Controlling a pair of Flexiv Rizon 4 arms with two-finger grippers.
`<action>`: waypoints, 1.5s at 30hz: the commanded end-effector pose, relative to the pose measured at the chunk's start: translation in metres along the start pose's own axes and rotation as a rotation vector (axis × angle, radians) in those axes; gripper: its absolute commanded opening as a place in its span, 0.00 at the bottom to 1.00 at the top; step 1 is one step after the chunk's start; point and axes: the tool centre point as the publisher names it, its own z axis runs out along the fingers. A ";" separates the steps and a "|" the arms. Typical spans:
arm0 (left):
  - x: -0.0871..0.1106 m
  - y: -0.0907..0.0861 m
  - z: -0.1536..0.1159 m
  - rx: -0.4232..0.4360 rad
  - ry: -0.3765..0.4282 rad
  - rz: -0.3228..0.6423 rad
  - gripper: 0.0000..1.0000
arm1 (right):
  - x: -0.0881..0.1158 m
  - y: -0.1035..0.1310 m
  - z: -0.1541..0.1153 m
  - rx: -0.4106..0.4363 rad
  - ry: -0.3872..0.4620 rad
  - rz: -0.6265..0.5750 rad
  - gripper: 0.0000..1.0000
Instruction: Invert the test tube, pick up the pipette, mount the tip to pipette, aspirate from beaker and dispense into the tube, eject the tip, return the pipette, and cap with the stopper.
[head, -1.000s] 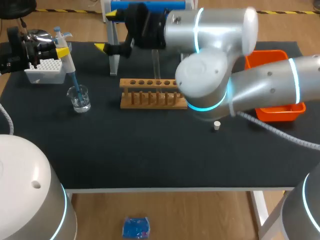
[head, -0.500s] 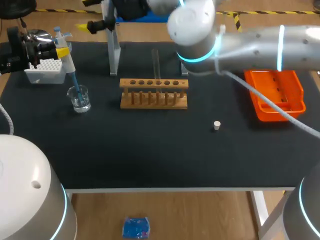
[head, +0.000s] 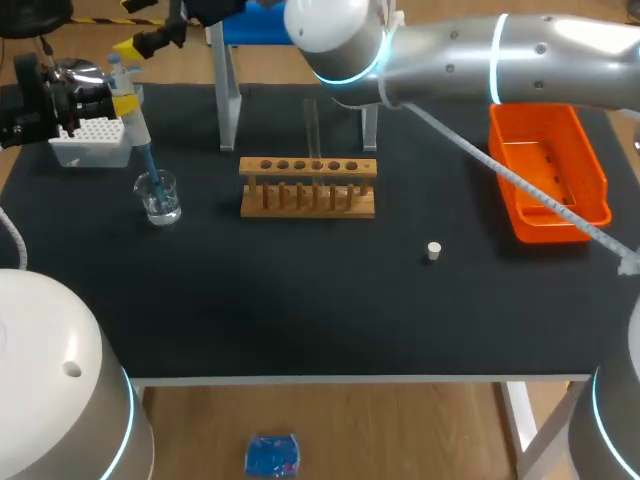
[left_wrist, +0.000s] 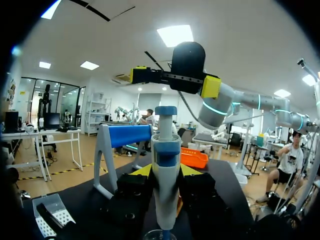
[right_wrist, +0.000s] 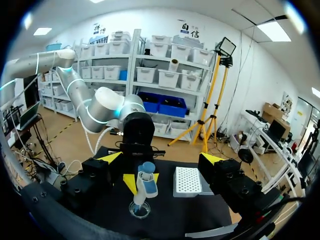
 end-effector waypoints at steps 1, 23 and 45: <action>-0.001 0.000 0.000 0.001 0.004 0.001 0.00 | -0.007 0.000 -0.002 0.082 0.029 0.003 1.00; -0.001 0.000 0.000 0.001 0.004 0.001 0.00 | -0.003 0.002 -0.007 0.076 0.020 0.013 1.00; 0.005 -0.002 0.000 -0.019 -0.024 0.046 0.00 | -0.003 0.002 -0.007 0.076 0.020 0.013 1.00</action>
